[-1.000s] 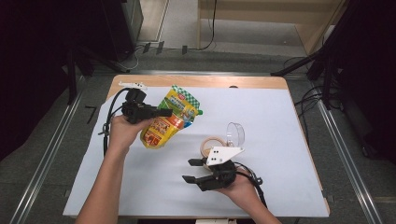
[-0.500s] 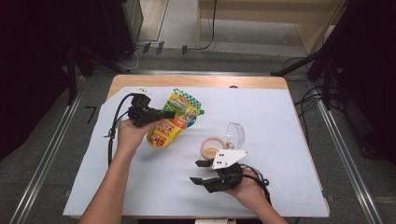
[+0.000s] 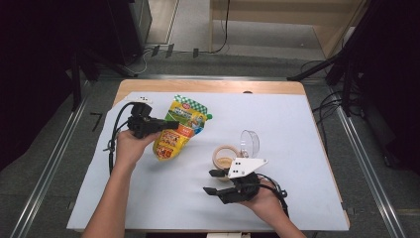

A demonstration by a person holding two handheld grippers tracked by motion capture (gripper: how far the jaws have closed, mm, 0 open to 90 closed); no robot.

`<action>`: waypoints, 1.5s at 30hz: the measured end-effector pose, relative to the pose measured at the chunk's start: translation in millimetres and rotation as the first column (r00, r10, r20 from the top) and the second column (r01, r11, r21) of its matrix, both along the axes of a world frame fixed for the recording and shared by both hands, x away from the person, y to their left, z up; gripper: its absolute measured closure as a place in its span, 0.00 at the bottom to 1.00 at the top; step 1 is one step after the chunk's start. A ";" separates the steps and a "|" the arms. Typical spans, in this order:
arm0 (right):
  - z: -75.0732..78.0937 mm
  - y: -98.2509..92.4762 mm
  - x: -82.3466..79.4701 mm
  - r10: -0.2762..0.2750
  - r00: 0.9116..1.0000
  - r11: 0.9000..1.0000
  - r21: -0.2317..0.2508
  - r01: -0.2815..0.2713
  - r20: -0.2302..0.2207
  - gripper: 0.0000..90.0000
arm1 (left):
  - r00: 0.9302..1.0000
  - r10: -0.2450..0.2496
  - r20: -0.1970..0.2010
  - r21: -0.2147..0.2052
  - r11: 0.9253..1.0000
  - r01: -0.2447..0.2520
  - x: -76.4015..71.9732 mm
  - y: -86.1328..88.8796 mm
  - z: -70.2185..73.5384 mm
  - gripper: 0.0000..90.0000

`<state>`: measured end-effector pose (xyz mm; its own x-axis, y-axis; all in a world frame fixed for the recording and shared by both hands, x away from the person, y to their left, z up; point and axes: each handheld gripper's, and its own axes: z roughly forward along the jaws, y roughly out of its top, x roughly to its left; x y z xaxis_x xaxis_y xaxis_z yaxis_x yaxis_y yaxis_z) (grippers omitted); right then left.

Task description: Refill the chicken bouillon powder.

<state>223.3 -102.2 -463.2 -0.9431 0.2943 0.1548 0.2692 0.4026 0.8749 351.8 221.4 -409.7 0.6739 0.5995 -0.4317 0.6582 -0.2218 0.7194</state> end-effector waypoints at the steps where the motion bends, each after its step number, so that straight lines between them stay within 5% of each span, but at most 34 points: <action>1: 0.2 -0.2 -0.1 0.000 1.000 1.000 0.001 0.000 -0.002 0.51 | 1.000 -0.001 -0.001 0.004 1.000 0.001 -1.3 1.4 0.5 0.98; 20: 2.2 -4.0 0.1 -0.014 1.000 1.000 -0.008 0.014 0.004 0.51 | 1.000 0.028 -0.005 0.007 1.000 -0.027 -28.6 30.9 1.4 0.95; 32: 1.7 -2.5 1.0 -0.010 1.000 1.000 -0.019 0.010 0.011 0.52 | 0.999 0.030 -0.014 -0.004 1.000 -0.030 -33.3 40.2 -1.0 0.91; 45: 1.9 -2.4 1.6 -0.010 1.000 1.000 -0.030 0.010 0.015 0.52 | 0.999 0.010 0.038 -0.025 1.000 -0.009 -40.8 45.7 7.0 0.78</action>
